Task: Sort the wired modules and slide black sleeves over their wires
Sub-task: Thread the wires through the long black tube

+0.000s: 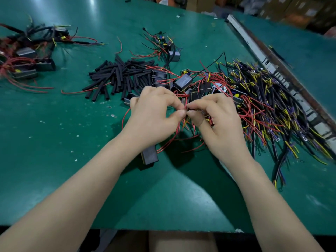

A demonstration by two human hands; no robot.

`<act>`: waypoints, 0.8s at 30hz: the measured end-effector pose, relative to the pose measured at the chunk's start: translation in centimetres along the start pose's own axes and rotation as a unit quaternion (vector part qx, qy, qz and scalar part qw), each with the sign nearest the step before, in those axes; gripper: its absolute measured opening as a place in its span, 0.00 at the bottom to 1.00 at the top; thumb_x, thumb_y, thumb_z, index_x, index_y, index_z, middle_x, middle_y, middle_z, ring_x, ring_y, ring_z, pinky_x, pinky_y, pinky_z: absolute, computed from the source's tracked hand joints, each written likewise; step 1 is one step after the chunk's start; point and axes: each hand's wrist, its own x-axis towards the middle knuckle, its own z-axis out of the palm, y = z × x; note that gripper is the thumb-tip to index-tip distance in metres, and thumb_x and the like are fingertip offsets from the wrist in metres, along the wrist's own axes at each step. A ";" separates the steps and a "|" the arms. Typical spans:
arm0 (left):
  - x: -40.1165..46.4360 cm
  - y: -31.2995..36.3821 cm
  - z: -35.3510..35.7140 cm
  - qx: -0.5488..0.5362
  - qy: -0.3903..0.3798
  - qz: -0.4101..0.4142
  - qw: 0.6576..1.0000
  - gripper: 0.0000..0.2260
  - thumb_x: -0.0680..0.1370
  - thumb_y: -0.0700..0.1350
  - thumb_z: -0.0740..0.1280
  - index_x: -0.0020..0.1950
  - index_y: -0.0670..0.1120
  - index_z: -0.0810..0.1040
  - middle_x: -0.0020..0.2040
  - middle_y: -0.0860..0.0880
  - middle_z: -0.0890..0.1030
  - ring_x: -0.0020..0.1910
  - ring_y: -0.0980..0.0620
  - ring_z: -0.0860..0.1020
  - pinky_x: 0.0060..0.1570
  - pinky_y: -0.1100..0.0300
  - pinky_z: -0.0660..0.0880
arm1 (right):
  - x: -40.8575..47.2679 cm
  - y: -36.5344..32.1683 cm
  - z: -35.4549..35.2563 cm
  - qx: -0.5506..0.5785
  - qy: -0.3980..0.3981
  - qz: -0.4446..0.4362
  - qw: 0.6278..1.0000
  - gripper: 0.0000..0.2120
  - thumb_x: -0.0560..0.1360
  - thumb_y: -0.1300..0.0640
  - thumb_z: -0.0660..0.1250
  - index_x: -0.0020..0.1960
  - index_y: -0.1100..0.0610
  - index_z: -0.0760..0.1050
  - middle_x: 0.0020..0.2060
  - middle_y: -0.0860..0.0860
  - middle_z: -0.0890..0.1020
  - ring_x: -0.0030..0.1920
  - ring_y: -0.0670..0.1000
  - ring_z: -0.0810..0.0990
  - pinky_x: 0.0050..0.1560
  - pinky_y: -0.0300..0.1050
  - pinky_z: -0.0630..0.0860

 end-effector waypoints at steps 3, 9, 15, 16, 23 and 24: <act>0.1 -0.1 0.0 -0.005 -0.016 -0.006 1.000 0.06 0.75 0.51 0.68 0.39 0.60 0.75 0.52 0.60 0.76 0.62 0.52 0.65 0.52 0.56 0.57 | 0.0 0.3 -0.1 -0.061 0.012 -0.041 0.997 0.08 0.76 0.57 0.68 0.52 0.59 0.83 0.45 0.55 0.80 0.46 0.60 0.76 0.47 0.56 0.71; 0.4 0.0 -0.5 -0.051 -0.057 -0.021 0.997 0.09 0.73 0.54 0.68 0.34 0.64 0.72 0.52 0.54 0.79 0.62 0.47 0.70 0.65 0.45 0.63 | -0.2 -0.3 0.3 -0.103 0.052 -0.047 0.992 0.10 0.77 0.56 0.66 0.47 0.61 0.83 0.43 0.56 0.80 0.44 0.60 0.78 0.41 0.56 0.72; 0.4 0.1 -0.6 -0.134 -0.065 -0.065 0.987 0.03 0.65 0.57 0.64 0.32 0.61 0.76 0.51 0.47 0.81 0.61 0.45 0.73 0.65 0.43 0.65 | -0.4 -0.7 1.0 -0.063 0.075 -0.036 0.995 0.09 0.77 0.60 0.65 0.47 0.65 0.80 0.44 0.59 0.79 0.45 0.60 0.79 0.41 0.59 0.74; 0.4 0.1 -0.6 -0.142 -0.063 -0.071 0.985 0.04 0.64 0.58 0.64 0.32 0.61 0.77 0.51 0.48 0.81 0.61 0.46 0.73 0.65 0.44 0.65 | -0.4 -0.6 1.1 -0.063 0.081 -0.034 0.994 0.09 0.77 0.60 0.65 0.47 0.65 0.80 0.45 0.59 0.79 0.45 0.59 0.78 0.41 0.59 0.74; 0.0 0.4 -0.3 -0.147 -0.050 -0.065 0.986 0.05 0.66 0.60 0.62 0.32 0.64 0.77 0.52 0.48 0.80 0.62 0.47 0.72 0.62 0.44 0.68 | -0.4 -0.5 1.3 0.054 0.074 0.040 0.995 0.03 0.77 0.67 0.64 0.47 0.67 0.76 0.45 0.55 0.72 0.45 0.45 0.69 0.48 0.31 0.68; 0.0 0.4 -0.2 -0.135 -0.050 -0.050 0.988 0.05 0.66 0.60 0.62 0.33 0.63 0.76 0.50 0.49 0.81 0.61 0.46 0.73 0.61 0.43 0.68 | -0.3 -0.4 1.2 0.066 0.057 0.045 0.995 0.03 0.77 0.67 0.64 0.48 0.67 0.77 0.45 0.55 0.73 0.45 0.44 0.69 0.49 0.29 0.67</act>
